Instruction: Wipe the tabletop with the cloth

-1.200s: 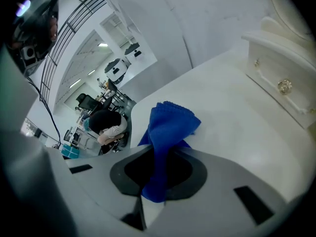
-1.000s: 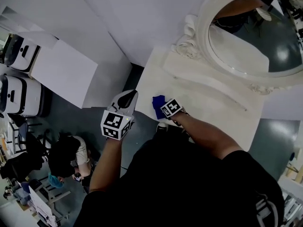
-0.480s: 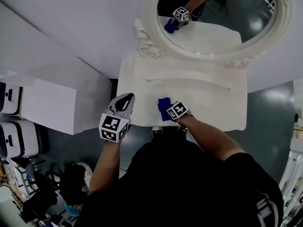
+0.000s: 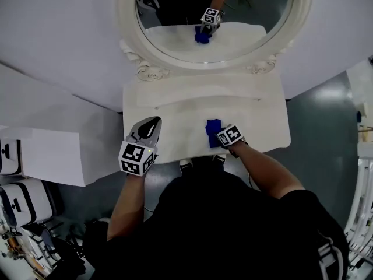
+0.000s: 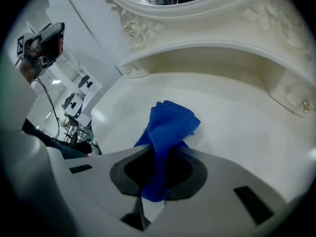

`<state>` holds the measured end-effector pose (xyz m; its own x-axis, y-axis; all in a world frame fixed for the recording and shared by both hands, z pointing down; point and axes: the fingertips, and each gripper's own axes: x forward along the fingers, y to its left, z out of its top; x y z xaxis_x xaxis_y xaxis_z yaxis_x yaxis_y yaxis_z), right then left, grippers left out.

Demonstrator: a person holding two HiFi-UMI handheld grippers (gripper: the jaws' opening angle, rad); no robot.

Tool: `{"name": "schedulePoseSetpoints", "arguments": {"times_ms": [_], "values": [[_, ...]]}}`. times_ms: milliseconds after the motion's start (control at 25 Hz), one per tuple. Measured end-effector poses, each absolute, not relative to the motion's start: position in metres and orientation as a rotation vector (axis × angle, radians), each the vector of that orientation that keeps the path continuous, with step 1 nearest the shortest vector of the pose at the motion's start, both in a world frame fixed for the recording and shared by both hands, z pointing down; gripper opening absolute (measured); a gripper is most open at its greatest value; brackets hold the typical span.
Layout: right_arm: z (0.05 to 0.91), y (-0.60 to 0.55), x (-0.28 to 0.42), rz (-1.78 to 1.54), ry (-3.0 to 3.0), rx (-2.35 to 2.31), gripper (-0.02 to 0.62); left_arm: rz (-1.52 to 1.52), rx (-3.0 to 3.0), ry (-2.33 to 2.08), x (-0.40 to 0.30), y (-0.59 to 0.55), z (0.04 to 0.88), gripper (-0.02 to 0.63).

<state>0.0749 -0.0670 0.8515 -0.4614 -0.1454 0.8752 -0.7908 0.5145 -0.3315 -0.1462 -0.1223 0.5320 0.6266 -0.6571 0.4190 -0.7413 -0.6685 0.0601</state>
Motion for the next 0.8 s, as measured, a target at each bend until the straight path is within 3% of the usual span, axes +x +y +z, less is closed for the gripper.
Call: {"name": "schedulePoseSetpoints", "arguments": {"times_ms": [800], "values": [[0.849,-0.051,0.321,1.116,-1.731,1.170,0.041,0.564,2.703,-0.979,-0.033,-0.146,0.531,0.017]]}}
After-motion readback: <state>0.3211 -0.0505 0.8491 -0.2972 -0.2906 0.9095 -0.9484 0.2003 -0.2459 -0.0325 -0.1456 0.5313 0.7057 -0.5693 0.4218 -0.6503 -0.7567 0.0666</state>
